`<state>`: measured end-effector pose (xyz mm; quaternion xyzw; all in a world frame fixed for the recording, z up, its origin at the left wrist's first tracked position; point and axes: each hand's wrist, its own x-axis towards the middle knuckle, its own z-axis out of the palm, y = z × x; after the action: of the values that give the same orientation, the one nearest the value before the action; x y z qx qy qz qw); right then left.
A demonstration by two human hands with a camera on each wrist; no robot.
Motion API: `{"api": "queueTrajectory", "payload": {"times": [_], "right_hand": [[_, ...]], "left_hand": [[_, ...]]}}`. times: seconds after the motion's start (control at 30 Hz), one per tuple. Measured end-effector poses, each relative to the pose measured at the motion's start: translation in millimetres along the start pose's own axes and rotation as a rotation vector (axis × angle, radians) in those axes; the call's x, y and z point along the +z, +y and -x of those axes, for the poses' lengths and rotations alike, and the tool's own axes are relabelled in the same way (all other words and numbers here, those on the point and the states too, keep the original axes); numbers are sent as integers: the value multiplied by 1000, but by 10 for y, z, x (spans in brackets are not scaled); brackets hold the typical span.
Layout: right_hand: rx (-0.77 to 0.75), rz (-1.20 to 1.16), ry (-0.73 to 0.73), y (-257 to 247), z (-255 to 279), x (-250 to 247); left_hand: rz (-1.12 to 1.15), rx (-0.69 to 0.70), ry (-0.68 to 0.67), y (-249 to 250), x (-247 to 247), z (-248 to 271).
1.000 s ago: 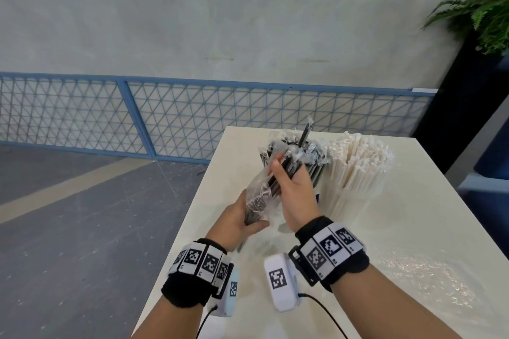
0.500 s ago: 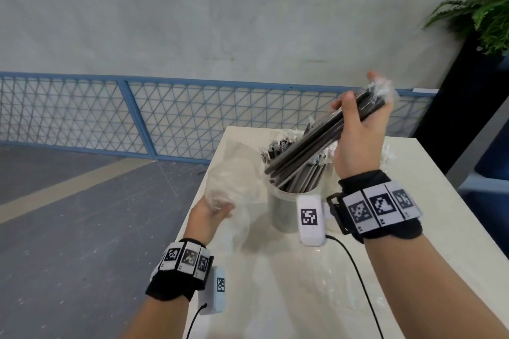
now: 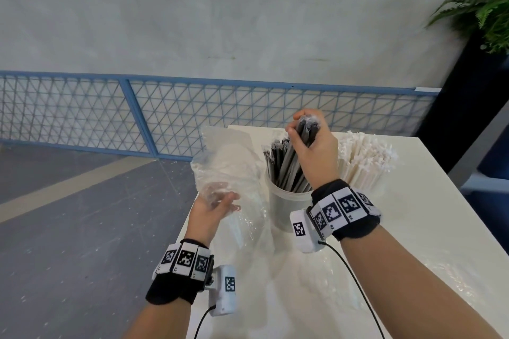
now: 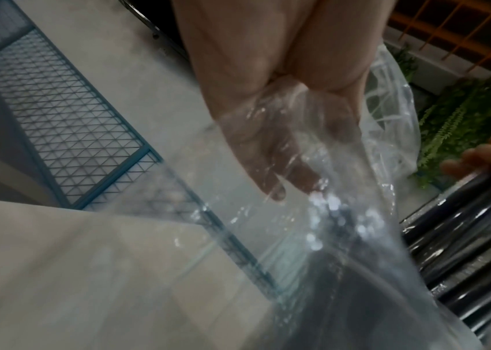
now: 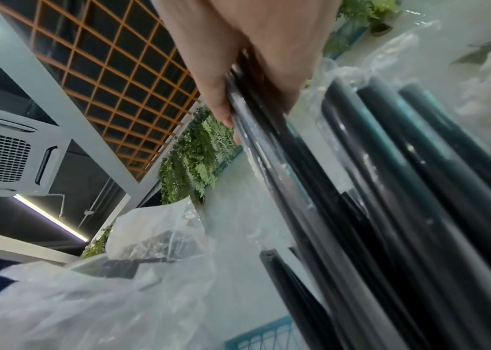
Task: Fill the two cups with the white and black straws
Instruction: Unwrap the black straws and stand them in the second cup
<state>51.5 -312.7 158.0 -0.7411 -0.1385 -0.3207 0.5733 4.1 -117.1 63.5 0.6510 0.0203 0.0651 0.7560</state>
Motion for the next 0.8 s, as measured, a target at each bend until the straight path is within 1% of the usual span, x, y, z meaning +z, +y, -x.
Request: {"api": "queueTrajectory", "payload": {"times": [0.17, 0.27, 0.37, 0.5, 0.57, 0.63, 0.7, 0.73, 0.8], "right_hand": [[81, 95, -86, 182, 60, 53], [84, 124, -97, 194, 54, 48], [56, 108, -80, 187, 88, 23], [96, 197, -130, 210, 110, 14], [104, 202, -138, 187, 103, 20], [25, 182, -92, 138, 131, 26], [-87, 224, -87, 118, 171, 41], [-118, 267, -101, 136, 188, 43], [-119, 318, -101, 209, 199, 30]], "left_hand": [[-5, -1, 8, 1, 43, 21], [3, 6, -9, 48, 59, 53], [16, 22, -5, 93, 47, 85], [-1, 24, -6, 95, 34, 109], [-1, 26, -11, 82, 28, 117], [-2, 23, -8, 83, 23, 117], [-4, 18, -8, 73, 20, 115], [-5, 17, -11, 66, 18, 119], [-3, 19, -9, 65, 23, 127]]}}
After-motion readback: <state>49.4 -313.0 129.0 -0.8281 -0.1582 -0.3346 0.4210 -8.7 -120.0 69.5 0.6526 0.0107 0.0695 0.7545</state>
